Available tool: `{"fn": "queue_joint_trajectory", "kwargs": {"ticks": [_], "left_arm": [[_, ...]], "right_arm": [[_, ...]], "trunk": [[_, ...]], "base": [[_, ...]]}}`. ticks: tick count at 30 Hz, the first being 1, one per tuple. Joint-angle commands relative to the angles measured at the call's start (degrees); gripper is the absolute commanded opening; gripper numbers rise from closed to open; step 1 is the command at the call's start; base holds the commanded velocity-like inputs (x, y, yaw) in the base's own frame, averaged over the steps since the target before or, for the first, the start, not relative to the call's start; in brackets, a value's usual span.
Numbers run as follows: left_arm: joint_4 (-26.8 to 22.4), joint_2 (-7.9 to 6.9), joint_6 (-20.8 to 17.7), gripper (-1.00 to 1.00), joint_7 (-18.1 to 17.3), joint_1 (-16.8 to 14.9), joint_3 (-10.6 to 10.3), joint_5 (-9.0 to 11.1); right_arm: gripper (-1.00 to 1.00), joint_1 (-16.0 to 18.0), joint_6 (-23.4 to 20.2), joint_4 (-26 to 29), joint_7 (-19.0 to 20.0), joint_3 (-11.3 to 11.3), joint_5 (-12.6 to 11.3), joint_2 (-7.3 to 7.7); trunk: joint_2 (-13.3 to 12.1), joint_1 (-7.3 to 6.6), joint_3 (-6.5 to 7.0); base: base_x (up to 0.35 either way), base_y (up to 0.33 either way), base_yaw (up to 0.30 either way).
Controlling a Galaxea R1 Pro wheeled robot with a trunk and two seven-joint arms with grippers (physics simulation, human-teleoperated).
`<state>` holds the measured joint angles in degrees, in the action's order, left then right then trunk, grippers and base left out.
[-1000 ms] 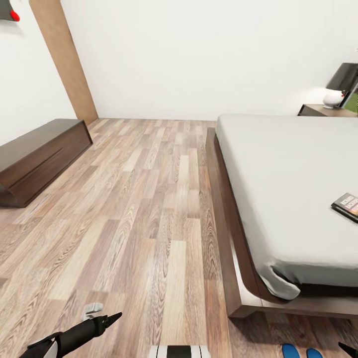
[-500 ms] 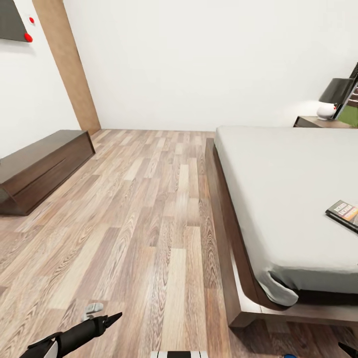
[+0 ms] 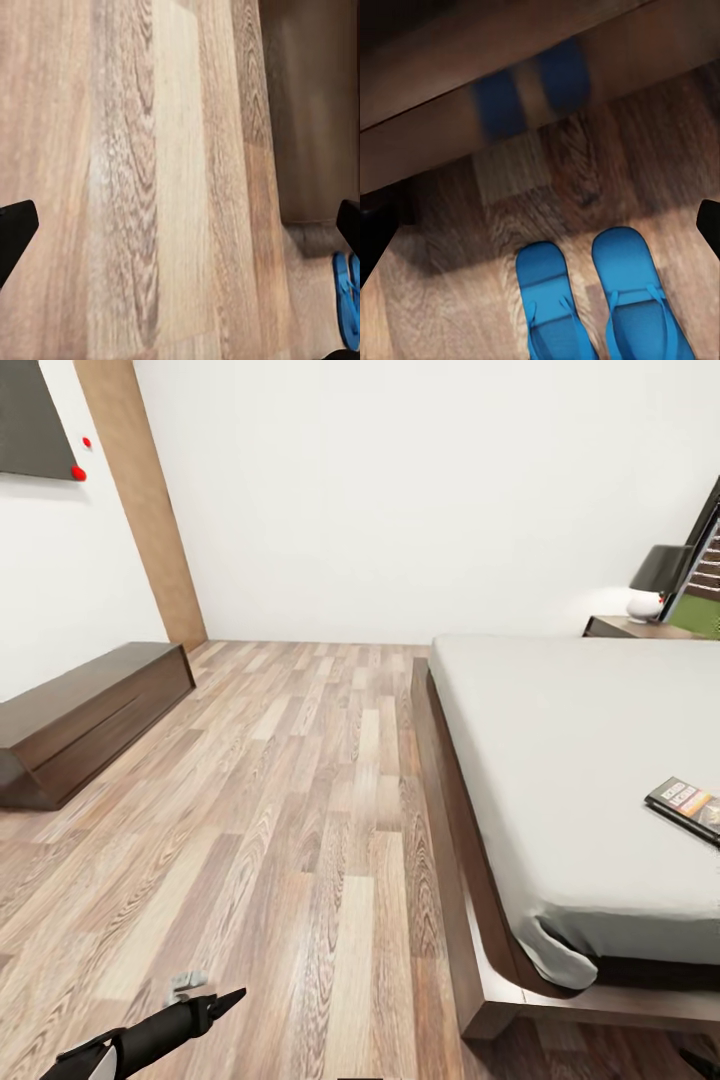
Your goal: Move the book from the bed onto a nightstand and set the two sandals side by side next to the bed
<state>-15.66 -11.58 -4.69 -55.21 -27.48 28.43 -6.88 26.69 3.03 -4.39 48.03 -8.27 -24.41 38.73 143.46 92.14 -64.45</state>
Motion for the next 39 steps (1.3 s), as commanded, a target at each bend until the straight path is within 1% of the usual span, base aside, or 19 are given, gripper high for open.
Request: {"fn": "queue_joint_trajectory", "kwargs": {"ticks": [1,18,39], "left_arm": [[-0.07,0.05,-0.50,1.00,-0.34,-0.03,0.49,-0.51],[-0.07,0.15,-0.50,1.00,-0.32,-0.03,0.40,-0.59],[-0.07,0.24,-0.50,1.00,-0.32,-0.03,0.40,-0.59]], "right_arm": [[1.00,0.12,0.31,-0.27,0.22,-0.43,0.33,0.03],[1.00,0.12,0.31,-0.27,0.22,-0.43,0.33,-0.06],[1.00,0.12,0.31,-0.27,0.22,-0.43,0.41,-0.06]], "trunk": [[0.01,-0.03,0.18],[-0.27,-0.50,3.94],[-8.69,-5.11,7.71]], "base": [[0.000,0.000,0.000],[0.000,0.000,0.000],[0.000,0.000,0.000]]}}
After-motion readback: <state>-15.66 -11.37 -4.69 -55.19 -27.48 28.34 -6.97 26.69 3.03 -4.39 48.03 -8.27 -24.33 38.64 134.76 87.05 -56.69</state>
